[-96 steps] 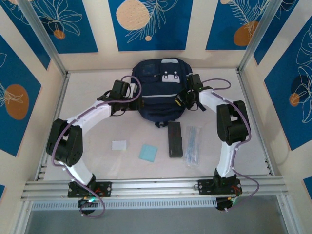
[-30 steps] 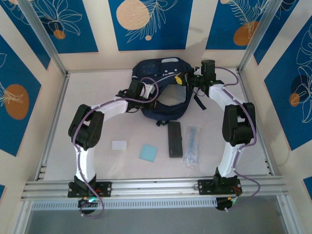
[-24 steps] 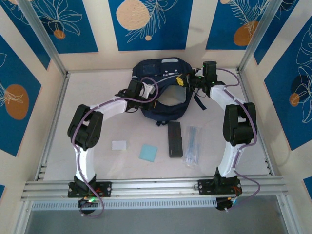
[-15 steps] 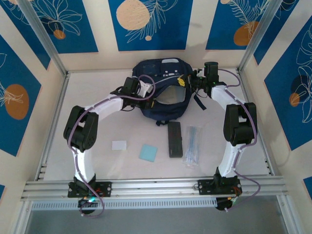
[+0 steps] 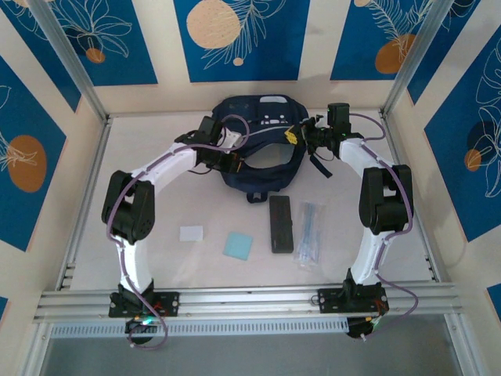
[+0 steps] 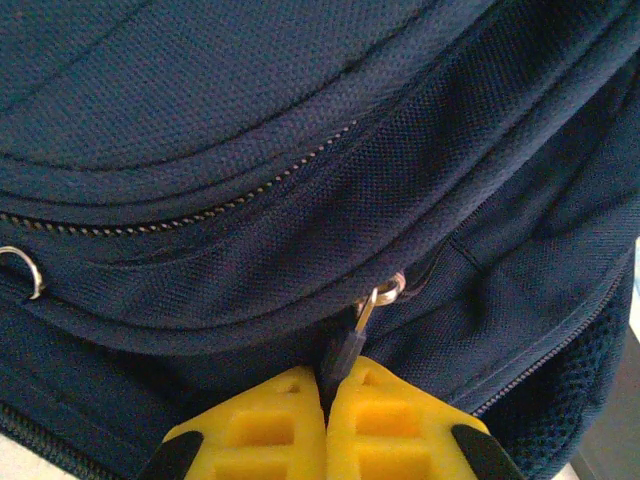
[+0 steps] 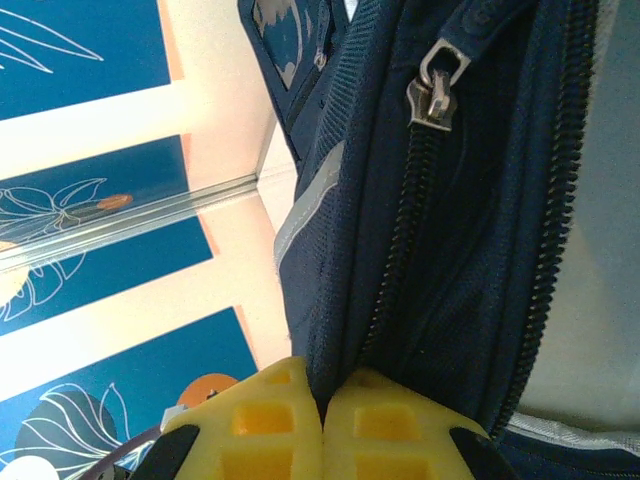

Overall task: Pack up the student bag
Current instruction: Unzip the student bag at the top-center of the table.

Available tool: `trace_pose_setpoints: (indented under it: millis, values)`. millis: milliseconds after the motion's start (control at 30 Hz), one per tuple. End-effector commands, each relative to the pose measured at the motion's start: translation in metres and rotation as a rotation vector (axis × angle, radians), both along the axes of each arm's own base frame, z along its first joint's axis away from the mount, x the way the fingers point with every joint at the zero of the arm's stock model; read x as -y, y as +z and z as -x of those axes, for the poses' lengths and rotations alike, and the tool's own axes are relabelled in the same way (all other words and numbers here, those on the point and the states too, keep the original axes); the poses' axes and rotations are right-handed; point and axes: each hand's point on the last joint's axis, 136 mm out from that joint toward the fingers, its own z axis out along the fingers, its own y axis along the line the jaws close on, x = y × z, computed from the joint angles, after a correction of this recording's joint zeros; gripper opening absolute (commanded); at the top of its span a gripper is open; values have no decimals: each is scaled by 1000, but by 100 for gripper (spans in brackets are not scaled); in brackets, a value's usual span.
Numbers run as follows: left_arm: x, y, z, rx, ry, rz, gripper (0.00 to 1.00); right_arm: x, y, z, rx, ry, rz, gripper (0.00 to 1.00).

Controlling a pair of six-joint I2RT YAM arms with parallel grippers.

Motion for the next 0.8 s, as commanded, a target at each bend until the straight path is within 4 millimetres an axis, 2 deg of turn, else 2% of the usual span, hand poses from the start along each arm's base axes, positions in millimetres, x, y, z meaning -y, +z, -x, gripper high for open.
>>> trace_pose_setpoints:
  millis: [0,200,533,567,700,767]
  values:
    - [-5,21,-3,-31,21,70,0,19,41,-19,171,-48,52,0]
    - [27,33,-2,-87,-41,265,3,14,40,-18,173,-34,53,0]
    - [31,23,-11,-98,-8,293,20,11,38,-19,172,-23,44,0]
    - [31,23,-12,-96,-7,294,20,10,39,-19,174,-21,43,0]
    - [31,18,-14,-99,7,281,1,10,37,-20,171,-21,42,0]
    - [30,15,-14,-104,9,274,0,10,37,-20,171,-19,42,0]
